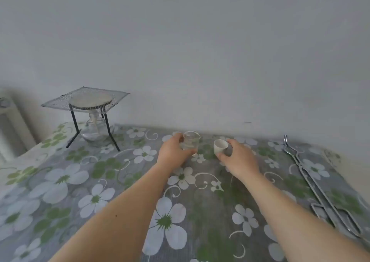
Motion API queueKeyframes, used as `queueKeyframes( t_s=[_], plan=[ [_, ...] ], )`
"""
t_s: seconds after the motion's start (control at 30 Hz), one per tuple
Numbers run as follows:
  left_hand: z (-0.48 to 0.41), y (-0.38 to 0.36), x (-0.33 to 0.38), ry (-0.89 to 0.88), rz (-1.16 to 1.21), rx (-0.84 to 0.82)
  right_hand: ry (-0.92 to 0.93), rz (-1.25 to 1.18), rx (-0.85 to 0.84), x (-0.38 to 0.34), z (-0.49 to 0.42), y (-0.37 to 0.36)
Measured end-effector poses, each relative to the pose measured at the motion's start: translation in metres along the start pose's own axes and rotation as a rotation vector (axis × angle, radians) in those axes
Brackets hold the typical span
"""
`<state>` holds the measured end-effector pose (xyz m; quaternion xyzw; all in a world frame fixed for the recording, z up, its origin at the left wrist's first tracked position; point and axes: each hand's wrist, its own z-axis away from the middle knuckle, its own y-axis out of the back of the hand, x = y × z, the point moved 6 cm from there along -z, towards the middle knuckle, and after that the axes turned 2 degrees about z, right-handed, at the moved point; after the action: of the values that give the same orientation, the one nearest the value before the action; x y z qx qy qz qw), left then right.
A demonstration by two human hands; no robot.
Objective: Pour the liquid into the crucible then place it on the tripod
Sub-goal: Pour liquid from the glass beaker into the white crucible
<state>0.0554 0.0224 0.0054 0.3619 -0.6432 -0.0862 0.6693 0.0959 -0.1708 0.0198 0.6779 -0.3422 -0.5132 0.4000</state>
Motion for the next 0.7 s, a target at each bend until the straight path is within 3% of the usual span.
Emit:
queueKeyframes(
  t_s=[0.7],
  plan=[
    [0.0003,0.0016,0.0057,0.033,0.217,0.026,-0.09,-0.311,0.065,-0.0052,-0.0027,-0.0074]
  ],
)
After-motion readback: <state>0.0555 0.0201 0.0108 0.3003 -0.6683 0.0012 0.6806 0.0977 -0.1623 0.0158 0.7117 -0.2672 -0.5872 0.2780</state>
